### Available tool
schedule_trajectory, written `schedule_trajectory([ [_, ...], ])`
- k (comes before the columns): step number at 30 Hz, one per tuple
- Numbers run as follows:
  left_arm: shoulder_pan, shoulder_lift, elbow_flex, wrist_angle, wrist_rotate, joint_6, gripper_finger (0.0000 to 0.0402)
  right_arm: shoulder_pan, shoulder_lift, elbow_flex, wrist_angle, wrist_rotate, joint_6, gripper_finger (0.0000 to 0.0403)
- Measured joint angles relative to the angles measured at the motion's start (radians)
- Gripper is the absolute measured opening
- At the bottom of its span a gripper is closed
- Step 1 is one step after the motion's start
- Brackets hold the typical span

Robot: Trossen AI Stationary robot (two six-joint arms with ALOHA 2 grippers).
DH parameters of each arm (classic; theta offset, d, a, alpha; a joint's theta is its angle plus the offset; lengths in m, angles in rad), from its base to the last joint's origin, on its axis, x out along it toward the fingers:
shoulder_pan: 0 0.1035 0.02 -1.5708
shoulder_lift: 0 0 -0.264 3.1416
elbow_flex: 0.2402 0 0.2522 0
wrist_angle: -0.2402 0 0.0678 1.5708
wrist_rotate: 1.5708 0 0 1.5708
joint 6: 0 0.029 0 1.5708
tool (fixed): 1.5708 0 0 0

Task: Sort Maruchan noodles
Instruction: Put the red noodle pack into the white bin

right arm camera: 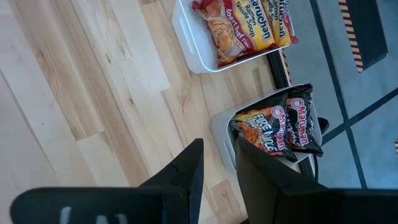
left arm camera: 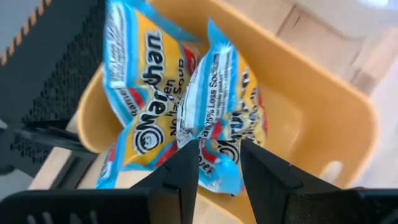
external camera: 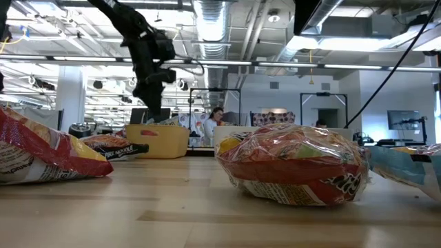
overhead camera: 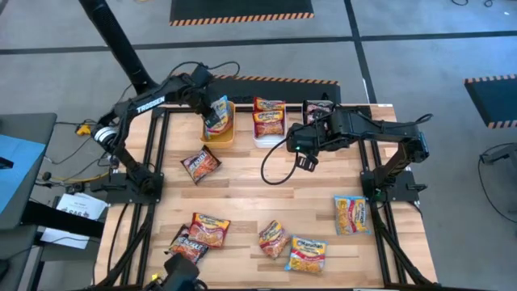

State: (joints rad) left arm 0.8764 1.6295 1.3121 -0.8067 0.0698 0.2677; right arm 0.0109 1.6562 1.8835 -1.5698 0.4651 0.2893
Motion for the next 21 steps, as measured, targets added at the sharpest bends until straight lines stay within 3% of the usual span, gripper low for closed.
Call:
schedule_trajectory([
  [6,-0.030,-0.123,0.001,-0.036,0.084,-0.058,0.0105,0.002,0.000,0.000,-0.001,-0.069,-0.002,0.0118],
  [13,-0.172,-0.242,-0.034,-0.060,0.128,-0.115,0.0105,0.039,0.000,-0.003,0.000,-0.224,-0.002,0.0118],
  [21,-0.338,-0.301,-0.052,-0.116,0.135,-0.191,0.0105,0.134,-0.039,-0.179,-0.002,-0.265,-0.001,0.0118],
])
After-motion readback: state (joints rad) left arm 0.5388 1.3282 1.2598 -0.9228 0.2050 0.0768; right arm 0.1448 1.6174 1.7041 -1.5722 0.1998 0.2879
